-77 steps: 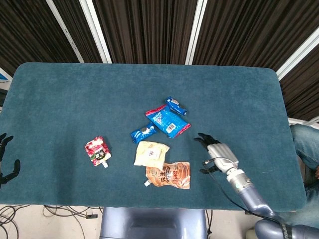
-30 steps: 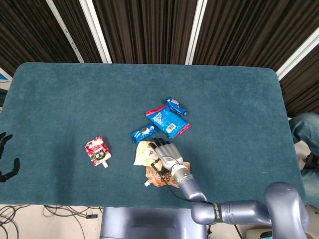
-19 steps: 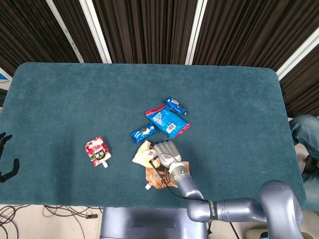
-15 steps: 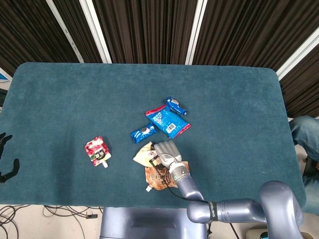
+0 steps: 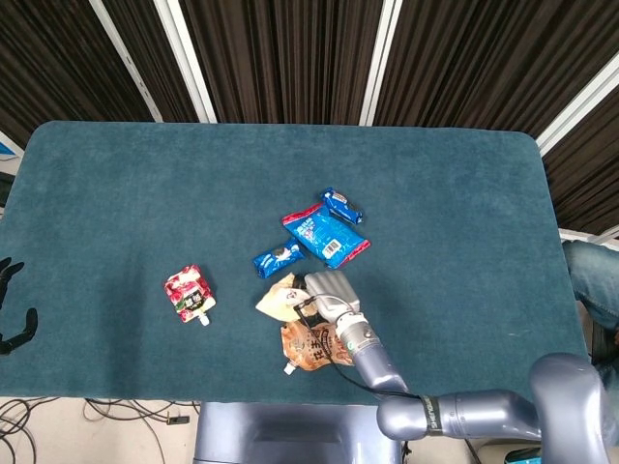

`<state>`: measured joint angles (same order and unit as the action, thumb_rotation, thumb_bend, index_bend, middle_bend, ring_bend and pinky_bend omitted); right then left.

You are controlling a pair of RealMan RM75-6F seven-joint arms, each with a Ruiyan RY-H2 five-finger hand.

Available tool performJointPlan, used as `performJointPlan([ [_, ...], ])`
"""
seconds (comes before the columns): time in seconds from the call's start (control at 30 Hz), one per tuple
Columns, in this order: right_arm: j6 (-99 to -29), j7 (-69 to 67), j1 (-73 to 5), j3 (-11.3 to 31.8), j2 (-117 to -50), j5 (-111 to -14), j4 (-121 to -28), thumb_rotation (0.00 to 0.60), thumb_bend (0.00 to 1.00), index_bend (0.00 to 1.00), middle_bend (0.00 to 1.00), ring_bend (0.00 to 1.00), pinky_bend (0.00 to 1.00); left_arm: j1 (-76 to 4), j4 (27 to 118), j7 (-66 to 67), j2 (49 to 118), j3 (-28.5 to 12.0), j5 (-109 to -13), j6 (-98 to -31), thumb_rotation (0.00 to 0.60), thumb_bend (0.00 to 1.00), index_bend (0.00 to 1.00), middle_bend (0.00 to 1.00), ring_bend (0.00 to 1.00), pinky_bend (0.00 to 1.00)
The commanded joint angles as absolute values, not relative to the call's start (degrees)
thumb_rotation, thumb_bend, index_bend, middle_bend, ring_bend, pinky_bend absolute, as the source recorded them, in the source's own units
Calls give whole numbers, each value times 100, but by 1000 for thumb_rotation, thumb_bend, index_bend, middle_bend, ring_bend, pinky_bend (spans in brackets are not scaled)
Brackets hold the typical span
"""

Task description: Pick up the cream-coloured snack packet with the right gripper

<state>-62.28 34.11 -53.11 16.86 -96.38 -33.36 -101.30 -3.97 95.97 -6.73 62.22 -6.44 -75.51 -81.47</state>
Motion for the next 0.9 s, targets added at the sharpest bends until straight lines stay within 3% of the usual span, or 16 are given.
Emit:
performJointPlan([
  [0.03,-6238,2849,-5008,1888,-9231,-3544,-10563,600,360,475,488,532,417,-395,9598,-670,6224,-641,-7552,-8148,600,481,113,41,122,73],
  [0.17,-6069,2002,-4637,2150,-8741,-3683,-10943,600,382,491,514,556,452,-394,9611,-642,6228,-641,-7551,-8159,600,482,113,41,122,73],
  [0.3,-5657,1108,-4260,2409,-8139,-3852,-11270,600,503,544,517,556,456,-383,9607,-630,6237,-635,-7555,-8179,600,482,113,41,123,73],
  [0.5,-5160,-158,-3608,2724,-7196,-4504,-11632,600,499,550,516,554,456,-384,9620,-586,6252,-634,-7558,-8194,600,482,113,41,122,74],
  [0.9,-4059,-3691,-2390,3645,-5955,-6105,-11945,600,494,550,510,543,456,-369,9688,-429,6289,-617,-7591,-8265,600,482,113,41,122,75],
])
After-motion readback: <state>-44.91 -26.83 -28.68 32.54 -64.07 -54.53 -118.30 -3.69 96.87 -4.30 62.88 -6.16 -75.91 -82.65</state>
